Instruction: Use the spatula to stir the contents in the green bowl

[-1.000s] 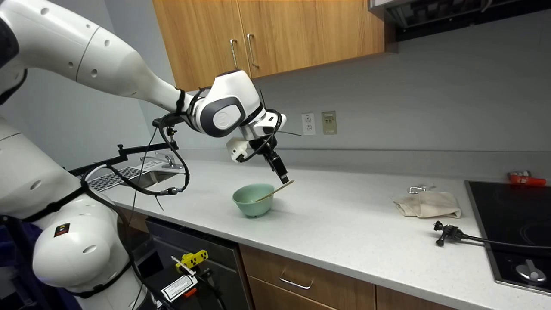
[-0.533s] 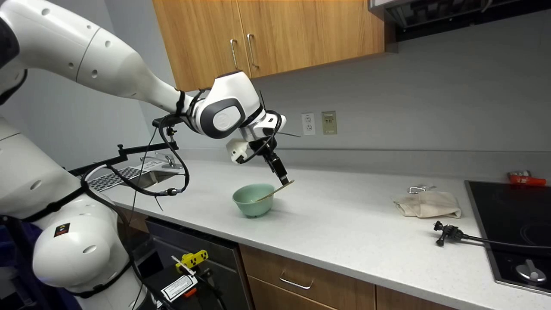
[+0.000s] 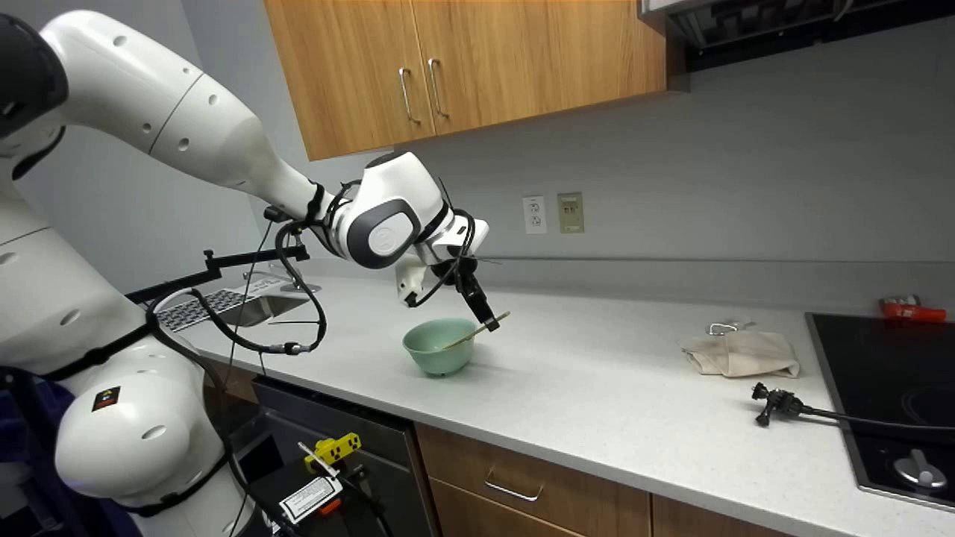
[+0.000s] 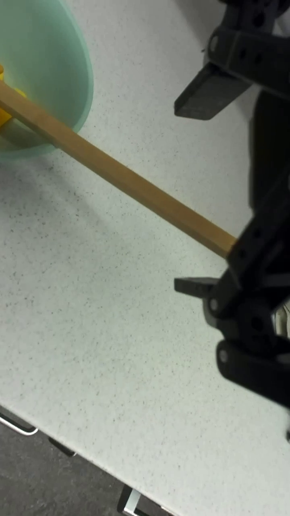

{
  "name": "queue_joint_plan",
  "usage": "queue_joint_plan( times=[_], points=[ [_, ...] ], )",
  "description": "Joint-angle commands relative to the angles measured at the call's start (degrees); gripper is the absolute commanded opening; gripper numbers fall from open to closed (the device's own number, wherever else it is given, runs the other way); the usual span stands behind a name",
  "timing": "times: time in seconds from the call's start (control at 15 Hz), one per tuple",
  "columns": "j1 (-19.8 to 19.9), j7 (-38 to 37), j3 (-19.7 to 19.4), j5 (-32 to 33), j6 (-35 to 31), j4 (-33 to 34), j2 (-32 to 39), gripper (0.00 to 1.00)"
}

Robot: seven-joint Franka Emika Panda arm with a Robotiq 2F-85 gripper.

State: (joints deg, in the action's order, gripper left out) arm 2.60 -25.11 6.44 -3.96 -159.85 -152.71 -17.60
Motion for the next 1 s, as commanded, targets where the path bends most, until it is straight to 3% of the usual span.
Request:
queue_joint_plan(
  times=[0.0, 0.27, 0.6, 0.93],
  points=[
    [1.8, -6.6, 3.5, 0.8, -4.5, -0.2, 0.3, 1.0],
    [5.9, -15.2, 8.0, 4.5, -7.9, -0.6, 0.0, 1.0],
    [11.8, -23.3, 12.9, 9.9, -6.3, -0.6, -2.2, 1.0],
    [13.4, -27.6, 16.4, 10.5, -4.5, -1.1, -4.4, 1.0]
  ],
)
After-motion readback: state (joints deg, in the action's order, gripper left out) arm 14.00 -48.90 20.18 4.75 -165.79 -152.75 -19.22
